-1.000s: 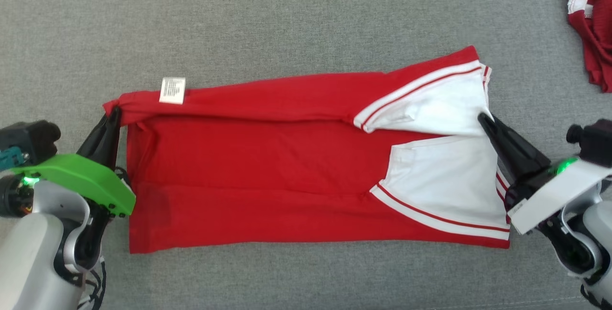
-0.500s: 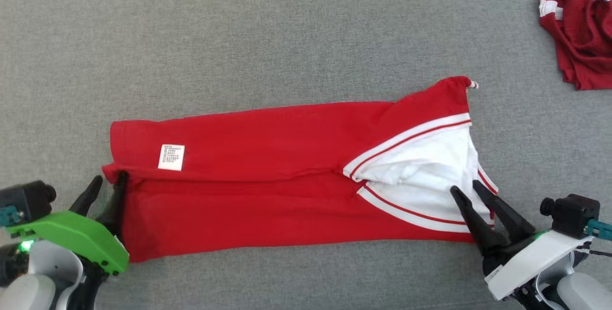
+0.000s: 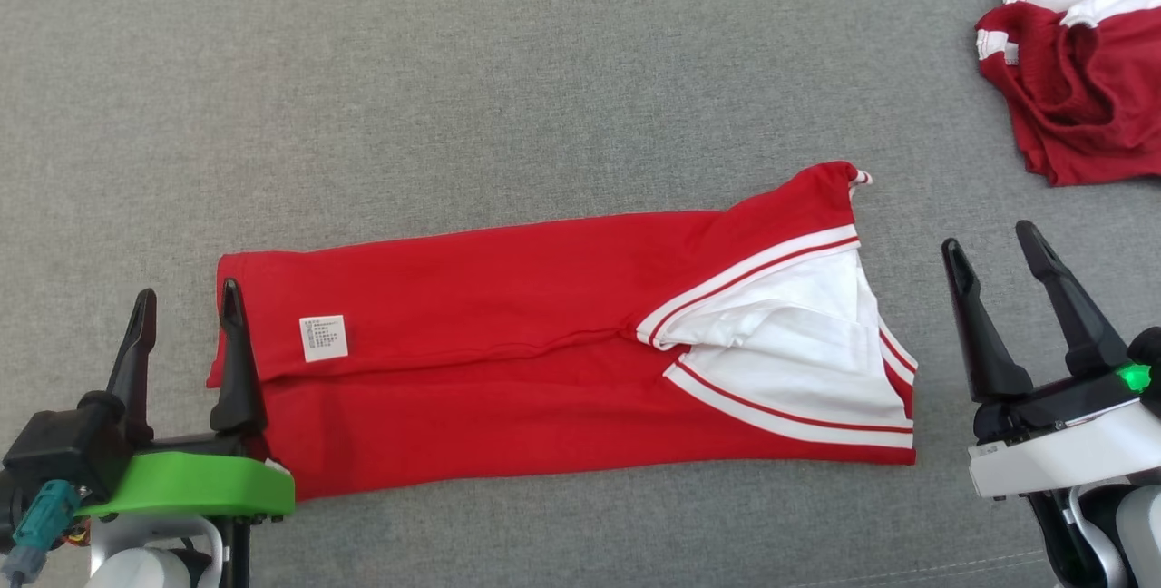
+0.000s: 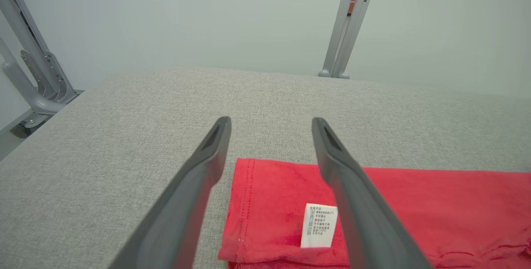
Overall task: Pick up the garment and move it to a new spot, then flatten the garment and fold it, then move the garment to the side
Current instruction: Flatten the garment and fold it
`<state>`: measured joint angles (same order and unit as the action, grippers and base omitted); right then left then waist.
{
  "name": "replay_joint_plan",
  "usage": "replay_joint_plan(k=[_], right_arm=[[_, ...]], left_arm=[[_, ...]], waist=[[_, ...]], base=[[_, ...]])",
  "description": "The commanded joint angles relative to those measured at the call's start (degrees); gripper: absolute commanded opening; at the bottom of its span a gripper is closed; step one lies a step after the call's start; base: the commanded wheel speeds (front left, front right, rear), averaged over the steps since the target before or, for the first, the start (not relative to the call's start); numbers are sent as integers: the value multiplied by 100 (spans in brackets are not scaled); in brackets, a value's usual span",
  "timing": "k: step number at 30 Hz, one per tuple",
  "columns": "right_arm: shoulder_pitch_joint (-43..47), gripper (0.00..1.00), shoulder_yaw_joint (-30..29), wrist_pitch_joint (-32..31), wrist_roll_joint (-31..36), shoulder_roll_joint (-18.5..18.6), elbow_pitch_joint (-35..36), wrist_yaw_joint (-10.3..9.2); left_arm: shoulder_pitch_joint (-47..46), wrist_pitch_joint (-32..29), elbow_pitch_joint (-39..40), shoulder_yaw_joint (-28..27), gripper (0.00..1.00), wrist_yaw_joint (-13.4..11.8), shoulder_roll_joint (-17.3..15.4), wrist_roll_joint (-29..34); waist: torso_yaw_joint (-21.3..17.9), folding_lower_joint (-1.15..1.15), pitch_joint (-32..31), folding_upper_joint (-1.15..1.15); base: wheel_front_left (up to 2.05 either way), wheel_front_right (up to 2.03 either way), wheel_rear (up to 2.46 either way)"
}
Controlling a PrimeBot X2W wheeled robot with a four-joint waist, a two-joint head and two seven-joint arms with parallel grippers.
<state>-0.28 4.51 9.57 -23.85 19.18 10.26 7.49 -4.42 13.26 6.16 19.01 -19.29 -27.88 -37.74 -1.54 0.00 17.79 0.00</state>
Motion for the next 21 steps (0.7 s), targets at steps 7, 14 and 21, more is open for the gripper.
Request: replay_joint_plan(k=[7, 14, 21], right_arm=[[127, 100, -334, -266, 423, -370, 339, 0], [243, 100, -374, -344, 452, -515, 334, 0], [230, 100, -404, -368, 414, -527, 289, 0]], left_arm=[[-91, 158, 97, 148, 100, -164, 276, 575], [12, 195, -20, 164, 100, -160, 417, 809], [12, 205, -53, 100, 100, -114, 472, 886]], waist=[[-96, 0, -264, 0], [-82, 0, -352, 0], [-72, 0, -352, 0]], base=[[0, 0, 0], [0, 0, 0], [0, 0, 0]])
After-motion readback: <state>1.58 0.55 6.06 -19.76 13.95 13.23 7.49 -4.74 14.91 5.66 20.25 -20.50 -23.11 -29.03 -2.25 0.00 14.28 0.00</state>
